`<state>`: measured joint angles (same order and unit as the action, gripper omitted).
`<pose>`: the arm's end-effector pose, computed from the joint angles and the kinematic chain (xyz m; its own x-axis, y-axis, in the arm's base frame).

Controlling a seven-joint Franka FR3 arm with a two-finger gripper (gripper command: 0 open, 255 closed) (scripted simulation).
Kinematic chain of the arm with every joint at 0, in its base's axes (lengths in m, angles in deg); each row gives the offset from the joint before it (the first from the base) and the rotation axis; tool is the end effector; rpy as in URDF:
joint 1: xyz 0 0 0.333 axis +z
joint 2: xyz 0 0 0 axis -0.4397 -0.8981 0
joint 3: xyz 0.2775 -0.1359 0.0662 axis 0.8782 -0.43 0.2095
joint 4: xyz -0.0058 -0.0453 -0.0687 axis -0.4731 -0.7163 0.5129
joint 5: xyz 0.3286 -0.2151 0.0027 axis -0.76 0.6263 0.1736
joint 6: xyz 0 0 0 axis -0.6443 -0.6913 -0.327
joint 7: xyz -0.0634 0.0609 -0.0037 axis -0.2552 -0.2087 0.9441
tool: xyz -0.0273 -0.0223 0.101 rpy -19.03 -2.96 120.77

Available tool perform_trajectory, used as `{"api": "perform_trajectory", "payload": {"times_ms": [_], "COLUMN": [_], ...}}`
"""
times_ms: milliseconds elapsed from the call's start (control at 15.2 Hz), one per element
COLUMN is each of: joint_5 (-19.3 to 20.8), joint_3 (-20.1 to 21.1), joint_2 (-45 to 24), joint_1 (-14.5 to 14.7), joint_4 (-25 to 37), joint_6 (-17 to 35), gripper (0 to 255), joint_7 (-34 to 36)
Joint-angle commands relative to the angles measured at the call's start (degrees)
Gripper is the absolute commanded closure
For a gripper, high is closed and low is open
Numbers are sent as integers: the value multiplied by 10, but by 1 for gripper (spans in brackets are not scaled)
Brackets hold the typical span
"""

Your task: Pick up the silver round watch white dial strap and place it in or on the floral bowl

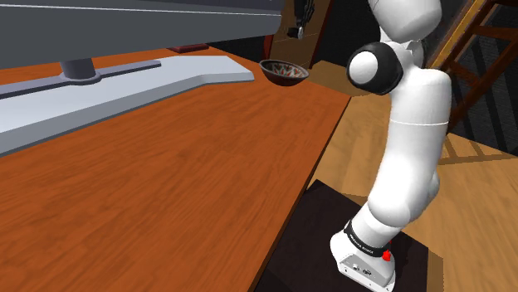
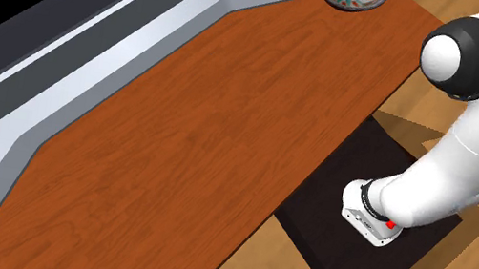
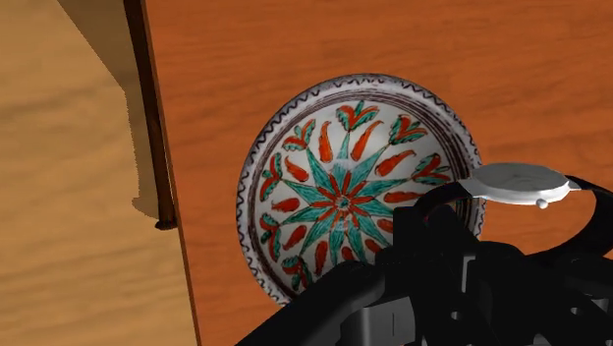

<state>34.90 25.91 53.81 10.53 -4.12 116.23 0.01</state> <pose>0.5062 -0.1338 0.7578 0.9761 0.1282 -0.1753 0.0838 -0.9670 -0.2406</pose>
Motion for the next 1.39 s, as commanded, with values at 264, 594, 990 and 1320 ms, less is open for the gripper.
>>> {"api": "perform_trajectory", "payload": {"times_ms": [264, 594, 990, 1320], "joint_5": [36, 49, 57, 57], "joint_3": [-63, -60, -58, -58], "joint_2": [133, 172, 195, 195], "joint_1": [68, 78, 82, 82], "joint_4": [-286, -383, -448, -448], "joint_6": [185, 244, 286, 286], "gripper": [255, 255, 255, 255], "joint_7": [-44, -49, -52, -52]}}
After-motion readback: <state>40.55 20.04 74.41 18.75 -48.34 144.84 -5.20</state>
